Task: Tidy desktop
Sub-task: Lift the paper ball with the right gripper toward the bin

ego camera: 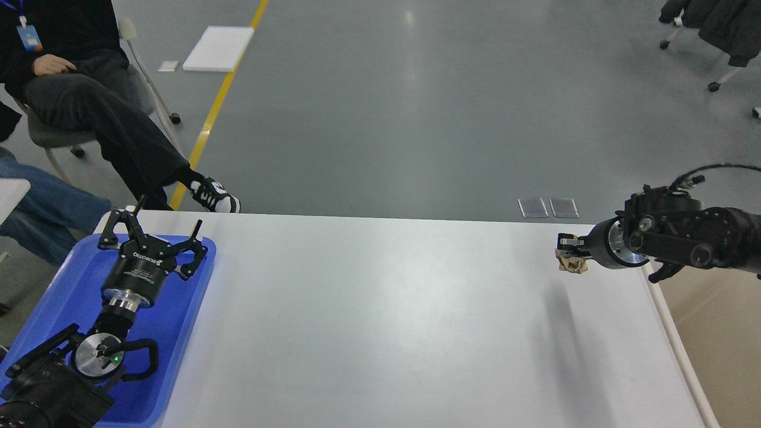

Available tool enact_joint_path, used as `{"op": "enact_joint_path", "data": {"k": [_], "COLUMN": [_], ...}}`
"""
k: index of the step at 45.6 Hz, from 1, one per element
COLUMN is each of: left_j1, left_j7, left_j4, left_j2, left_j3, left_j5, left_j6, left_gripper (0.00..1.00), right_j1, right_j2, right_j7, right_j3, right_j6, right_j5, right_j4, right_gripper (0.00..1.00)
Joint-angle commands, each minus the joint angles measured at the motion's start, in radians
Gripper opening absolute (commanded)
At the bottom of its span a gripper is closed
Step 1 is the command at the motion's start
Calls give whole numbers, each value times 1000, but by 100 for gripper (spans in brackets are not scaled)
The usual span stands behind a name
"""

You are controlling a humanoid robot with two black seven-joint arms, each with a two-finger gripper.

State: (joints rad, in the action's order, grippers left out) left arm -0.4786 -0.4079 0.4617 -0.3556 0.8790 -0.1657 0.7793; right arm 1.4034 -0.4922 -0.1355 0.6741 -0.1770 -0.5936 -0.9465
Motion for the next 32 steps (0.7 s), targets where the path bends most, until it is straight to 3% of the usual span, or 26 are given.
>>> {"op": "enact_joint_path", "data": {"k": [1, 15, 32], "left_j1": [0, 0, 0], "left_j7": [0, 0, 0], "left_j4": [0, 0, 0], "left_j2": [0, 0, 0], "left_j3": [0, 0, 0], "left_j5": [0, 0, 0], "left_j6": [0, 0, 0], "left_gripper": [99, 99, 99], "right_j1": [255, 474, 739], "right_j2": [-118, -178, -244], "right_j7": [0, 0, -1], "right_j3": [104, 108, 137], "right_j6": [-168, -381, -553], "right_j5": [-21, -46, -48], "right_j4": [-215, -296, -437], "right_gripper": [0, 0, 0]}}
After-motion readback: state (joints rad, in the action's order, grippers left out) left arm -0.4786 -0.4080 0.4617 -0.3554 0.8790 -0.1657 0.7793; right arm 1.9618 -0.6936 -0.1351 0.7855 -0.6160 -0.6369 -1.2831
